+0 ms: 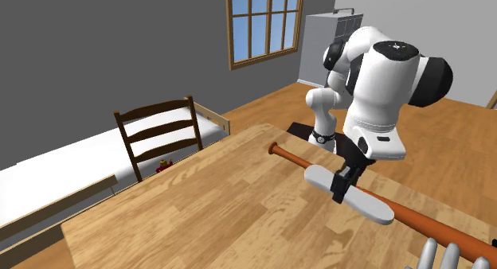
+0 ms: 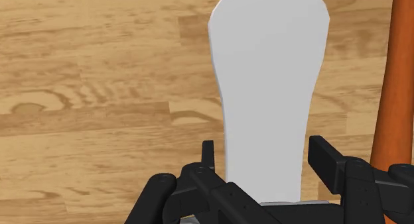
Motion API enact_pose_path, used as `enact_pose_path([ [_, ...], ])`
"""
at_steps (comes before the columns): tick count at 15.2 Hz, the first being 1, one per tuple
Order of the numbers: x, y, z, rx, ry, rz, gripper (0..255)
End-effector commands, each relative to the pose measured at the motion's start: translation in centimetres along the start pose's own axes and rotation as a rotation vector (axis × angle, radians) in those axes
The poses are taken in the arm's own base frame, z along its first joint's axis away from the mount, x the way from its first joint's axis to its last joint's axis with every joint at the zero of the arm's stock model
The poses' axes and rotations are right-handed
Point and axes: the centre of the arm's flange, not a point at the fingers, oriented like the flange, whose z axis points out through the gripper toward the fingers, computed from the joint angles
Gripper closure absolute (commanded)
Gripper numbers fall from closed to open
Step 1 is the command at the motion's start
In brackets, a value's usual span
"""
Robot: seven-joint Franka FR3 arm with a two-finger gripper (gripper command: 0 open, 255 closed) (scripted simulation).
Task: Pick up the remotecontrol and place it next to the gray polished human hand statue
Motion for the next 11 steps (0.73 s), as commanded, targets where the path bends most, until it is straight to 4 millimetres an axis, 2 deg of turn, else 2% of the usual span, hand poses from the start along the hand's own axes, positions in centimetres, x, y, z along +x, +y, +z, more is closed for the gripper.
enact_pose_path([
  [1, 3.0, -0.3, 0.0, -0.001, 0.001, 0.001, 255],
  [2, 4.8, -0.6, -0.1, -0.001, 0.001, 0.001, 255],
  [11, 4.8, -0.6, 4.7, -0.001, 0.001, 0.001, 255],
])
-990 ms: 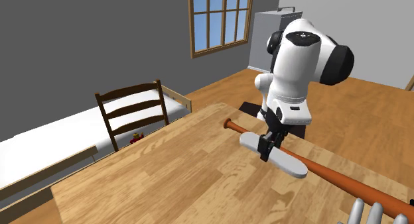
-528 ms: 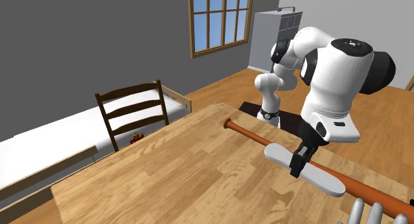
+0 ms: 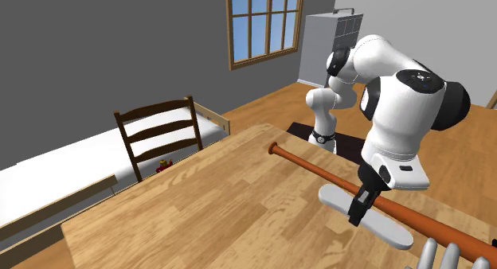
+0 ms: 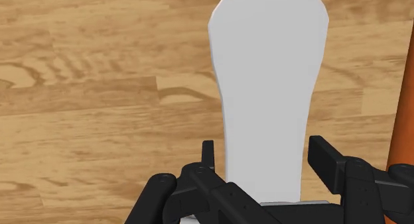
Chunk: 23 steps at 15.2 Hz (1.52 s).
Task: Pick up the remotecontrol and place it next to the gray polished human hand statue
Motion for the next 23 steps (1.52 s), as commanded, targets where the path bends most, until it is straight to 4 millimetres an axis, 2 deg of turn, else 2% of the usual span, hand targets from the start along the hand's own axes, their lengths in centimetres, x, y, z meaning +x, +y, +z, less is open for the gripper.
enact_pose_path([
  [1, 0.0, 0.0, 1.1, -0.001, 0.0, 0.0, 255],
  [23, 0.1, -0.3, 12.7, -0.001, 0.0, 0.0, 255],
])
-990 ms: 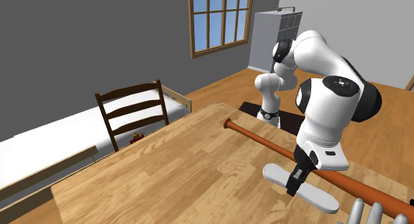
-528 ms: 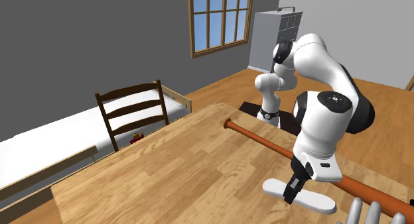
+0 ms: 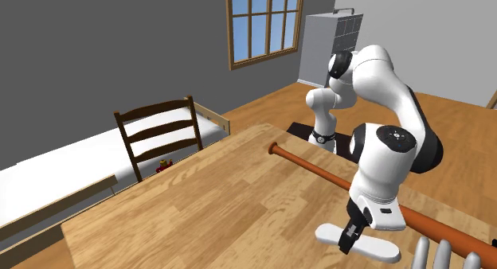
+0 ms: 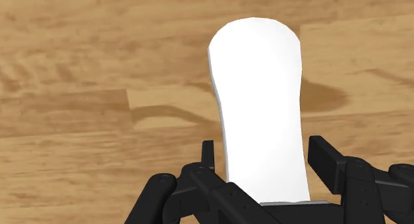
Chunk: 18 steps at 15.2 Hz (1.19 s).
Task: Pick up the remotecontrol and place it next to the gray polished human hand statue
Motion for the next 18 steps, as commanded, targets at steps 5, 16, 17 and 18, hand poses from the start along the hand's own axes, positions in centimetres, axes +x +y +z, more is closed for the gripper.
enact_pose_path([
  [5, -0.3, 0.0, 3.6, 0.006, -0.007, 0.002, 255],
  [16, -0.2, 0.0, 3.6, 0.006, -0.007, 0.002, 0],
  [17, -0.2, 0.0, 3.6, 0.006, -0.007, 0.002, 0],
  [18, -0.2, 0.0, 3.5, 0.006, -0.007, 0.002, 0],
])
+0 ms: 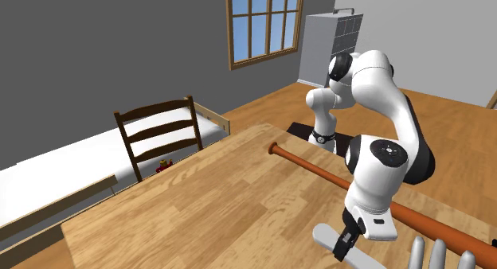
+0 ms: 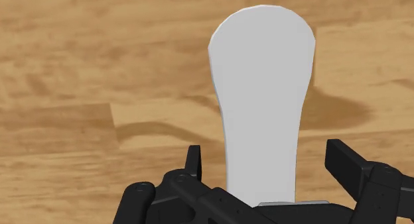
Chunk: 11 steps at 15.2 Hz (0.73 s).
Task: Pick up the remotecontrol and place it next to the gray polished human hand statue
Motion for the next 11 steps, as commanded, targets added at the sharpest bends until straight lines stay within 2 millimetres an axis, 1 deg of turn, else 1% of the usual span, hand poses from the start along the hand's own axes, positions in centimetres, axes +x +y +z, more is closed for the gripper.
enact_pose_path([
  [1, 0.0, 0.0, 0.0, 0.0, 0.0, 0.0, 0],
  [4, 0.0, 0.0, -3.9, 0.0, 0.0, 0.0, 0],
  [5, 0.0, 0.0, -5.0, 0.0, 0.0, 0.0, 0],
  [11, 0.0, 0.0, -5.0, 0.0, 0.0, 0.0, 0],
])
